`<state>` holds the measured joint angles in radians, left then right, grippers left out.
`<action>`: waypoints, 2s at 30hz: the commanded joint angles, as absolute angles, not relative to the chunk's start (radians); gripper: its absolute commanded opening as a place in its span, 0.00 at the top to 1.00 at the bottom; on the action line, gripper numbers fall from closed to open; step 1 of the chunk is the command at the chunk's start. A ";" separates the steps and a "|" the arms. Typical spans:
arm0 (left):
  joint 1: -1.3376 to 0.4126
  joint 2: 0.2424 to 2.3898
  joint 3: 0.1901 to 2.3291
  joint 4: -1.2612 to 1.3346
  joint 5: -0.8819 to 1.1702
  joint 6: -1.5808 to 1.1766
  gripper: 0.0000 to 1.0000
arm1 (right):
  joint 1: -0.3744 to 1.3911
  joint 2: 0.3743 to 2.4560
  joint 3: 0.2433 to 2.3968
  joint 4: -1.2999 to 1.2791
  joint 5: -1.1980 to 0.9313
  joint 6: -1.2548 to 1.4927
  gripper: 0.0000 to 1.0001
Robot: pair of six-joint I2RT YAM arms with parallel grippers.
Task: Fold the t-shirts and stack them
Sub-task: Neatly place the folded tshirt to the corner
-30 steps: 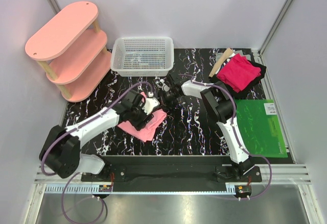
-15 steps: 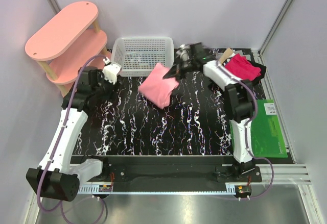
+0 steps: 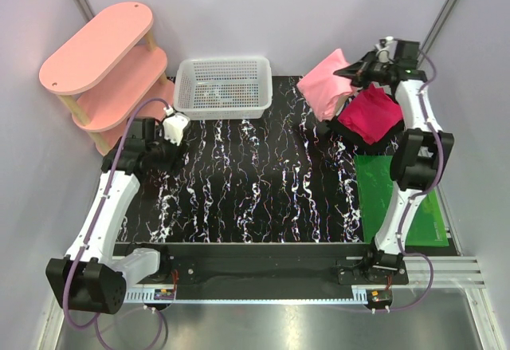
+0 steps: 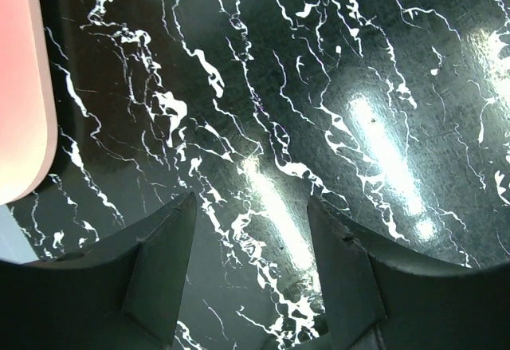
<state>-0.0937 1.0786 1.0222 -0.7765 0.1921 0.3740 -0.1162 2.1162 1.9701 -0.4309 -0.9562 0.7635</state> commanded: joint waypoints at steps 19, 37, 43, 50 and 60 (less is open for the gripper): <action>-0.081 1.077 1.037 -0.750 0.216 0.384 0.37 | -0.465 1.829 1.678 -0.308 -0.942 0.891 1.00; -0.071 1.088 1.048 -0.750 0.256 0.390 0.37 | -0.499 1.818 1.565 -0.724 -0.648 0.646 0.09; -0.072 1.086 1.045 -0.752 0.255 0.390 0.37 | -0.499 1.680 1.561 -0.752 -0.493 0.664 0.00; -0.071 1.080 1.039 -0.755 0.245 0.387 0.37 | -0.485 1.631 1.838 -0.854 -0.385 0.704 0.00; -0.071 1.109 1.065 -0.755 0.247 0.368 0.37 | -0.370 1.681 1.804 -0.836 -0.602 0.632 0.00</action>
